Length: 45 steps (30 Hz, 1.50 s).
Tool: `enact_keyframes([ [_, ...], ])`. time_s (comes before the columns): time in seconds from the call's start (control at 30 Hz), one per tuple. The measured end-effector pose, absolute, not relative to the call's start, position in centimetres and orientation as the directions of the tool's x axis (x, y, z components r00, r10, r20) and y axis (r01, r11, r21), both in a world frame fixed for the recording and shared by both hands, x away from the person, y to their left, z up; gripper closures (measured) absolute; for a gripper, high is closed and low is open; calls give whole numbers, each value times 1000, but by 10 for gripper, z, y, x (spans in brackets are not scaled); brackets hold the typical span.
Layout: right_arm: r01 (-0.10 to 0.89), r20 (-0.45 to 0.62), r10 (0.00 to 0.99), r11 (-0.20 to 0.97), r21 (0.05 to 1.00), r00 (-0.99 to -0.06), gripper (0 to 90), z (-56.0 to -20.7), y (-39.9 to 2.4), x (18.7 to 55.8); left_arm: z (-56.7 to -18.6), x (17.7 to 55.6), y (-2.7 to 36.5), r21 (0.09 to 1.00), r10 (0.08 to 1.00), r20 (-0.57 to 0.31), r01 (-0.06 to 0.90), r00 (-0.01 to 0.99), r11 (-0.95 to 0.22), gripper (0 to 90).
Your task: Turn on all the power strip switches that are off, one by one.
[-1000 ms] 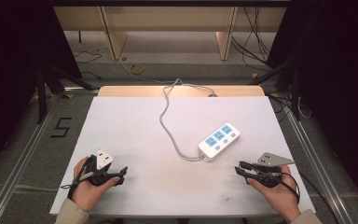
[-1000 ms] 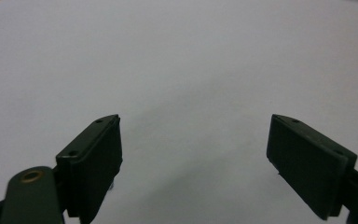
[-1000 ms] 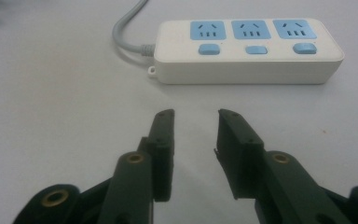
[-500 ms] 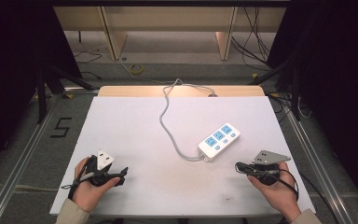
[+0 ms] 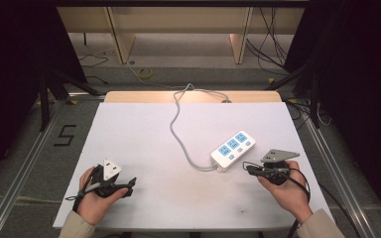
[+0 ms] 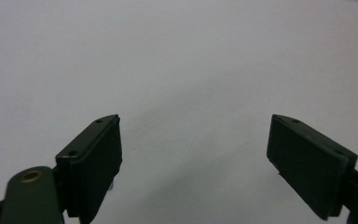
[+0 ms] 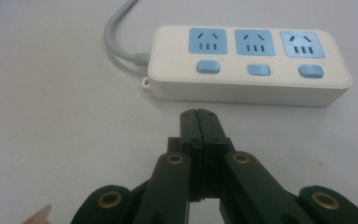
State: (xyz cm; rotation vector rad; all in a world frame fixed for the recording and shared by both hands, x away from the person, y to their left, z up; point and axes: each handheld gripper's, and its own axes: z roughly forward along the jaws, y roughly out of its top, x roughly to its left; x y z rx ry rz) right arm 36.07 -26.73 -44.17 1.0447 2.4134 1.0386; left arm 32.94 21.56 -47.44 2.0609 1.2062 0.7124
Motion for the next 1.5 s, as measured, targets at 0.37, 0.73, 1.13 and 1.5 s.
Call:
enact_keyframes([
  [0.37, 531, -4, 727, 505, 681, -686, 900, -430, -254, 392, -475, 330, 216, 750, 892, 128, 546, 433, -373, 177],
  [0.73, 572, 16, 724, 531, 625, -689, 900, -427, -239, 416, -475, 330, 216, 750, 891, 128, 545, 435, -374, 180],
  [1.13, 602, 32, 725, 546, 583, -688, 900, -427, -225, 434, -475, 330, 215, 752, 892, 125, 545, 434, -370, 181],
  [1.5, 618, 36, 720, 567, 545, -693, 900, -430, -214, 446, -475, 330, 215, 753, 892, 125, 545, 434, -370, 182],
])
